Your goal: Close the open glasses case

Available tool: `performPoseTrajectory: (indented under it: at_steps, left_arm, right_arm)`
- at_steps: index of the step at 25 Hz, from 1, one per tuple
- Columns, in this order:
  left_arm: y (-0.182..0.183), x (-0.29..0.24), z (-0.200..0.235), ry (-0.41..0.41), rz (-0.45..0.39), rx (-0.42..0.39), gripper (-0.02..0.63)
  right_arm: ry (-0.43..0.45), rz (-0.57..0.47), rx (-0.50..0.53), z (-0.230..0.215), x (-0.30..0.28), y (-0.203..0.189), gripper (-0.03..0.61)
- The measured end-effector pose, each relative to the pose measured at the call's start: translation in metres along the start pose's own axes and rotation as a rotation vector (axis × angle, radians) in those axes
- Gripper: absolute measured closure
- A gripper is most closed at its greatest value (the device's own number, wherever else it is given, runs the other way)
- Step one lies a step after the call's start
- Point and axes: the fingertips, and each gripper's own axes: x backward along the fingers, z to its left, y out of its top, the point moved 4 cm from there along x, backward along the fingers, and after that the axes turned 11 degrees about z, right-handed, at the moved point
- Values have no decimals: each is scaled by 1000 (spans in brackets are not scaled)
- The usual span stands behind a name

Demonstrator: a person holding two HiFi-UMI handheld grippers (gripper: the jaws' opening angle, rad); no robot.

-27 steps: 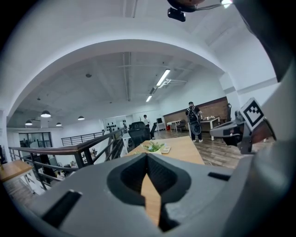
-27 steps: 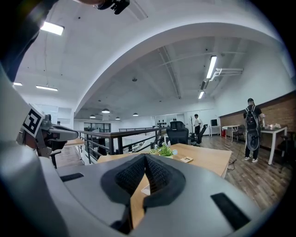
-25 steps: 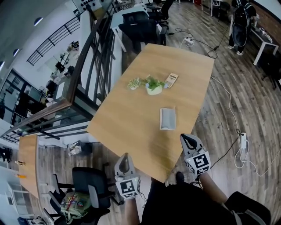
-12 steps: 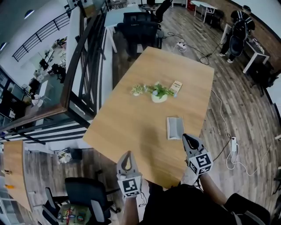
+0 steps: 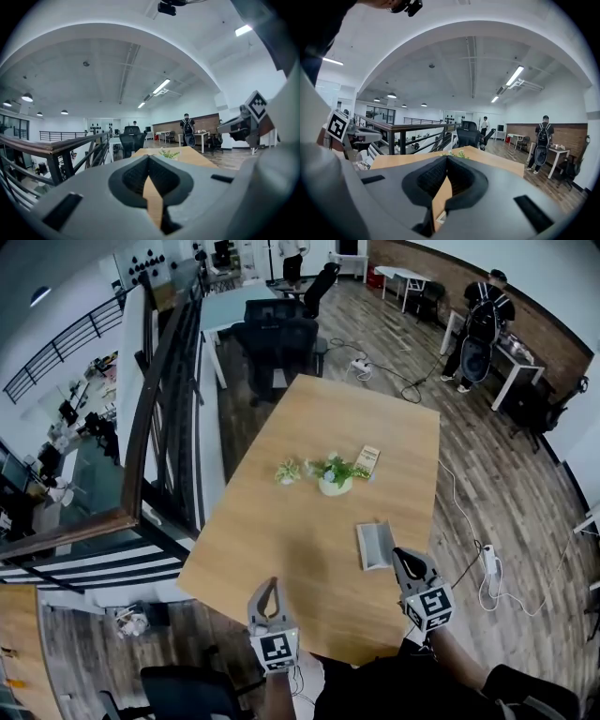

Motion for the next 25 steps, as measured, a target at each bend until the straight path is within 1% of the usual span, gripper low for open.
performPoseTrajectory:
  at_steps: [5,8,12,16,18,21,25]
  left_arm:
    - [12,-17,-10,11,-6,-18,614]
    - [14,-20,-27,25,0,6,614]
    - [9,-24,-48,44,12,-17,614]
    - [14,-28,-57,52,30,-4,614]
    - [18,-29,-61,54,40,-13,614]
    - [19,-24,-64,57,53,-4,614]
    - [18,-19,-59,61,58,-12,614]
  right_arm:
    - [14,-45,-15,-21,-19,14,563]
    - [21,-56,-33,-38,-24,7,563]
    - [23,-79,-42,-59,-28,-6,563]
    - [33,-88,-69,-74,-30,-13,563]
    - [33,-93,-81,-80,-31,-13,563]
    - [28,-96,-100,-85,-30,-16,563]
    - [15,-90,-106,-88,-31,-17,563]
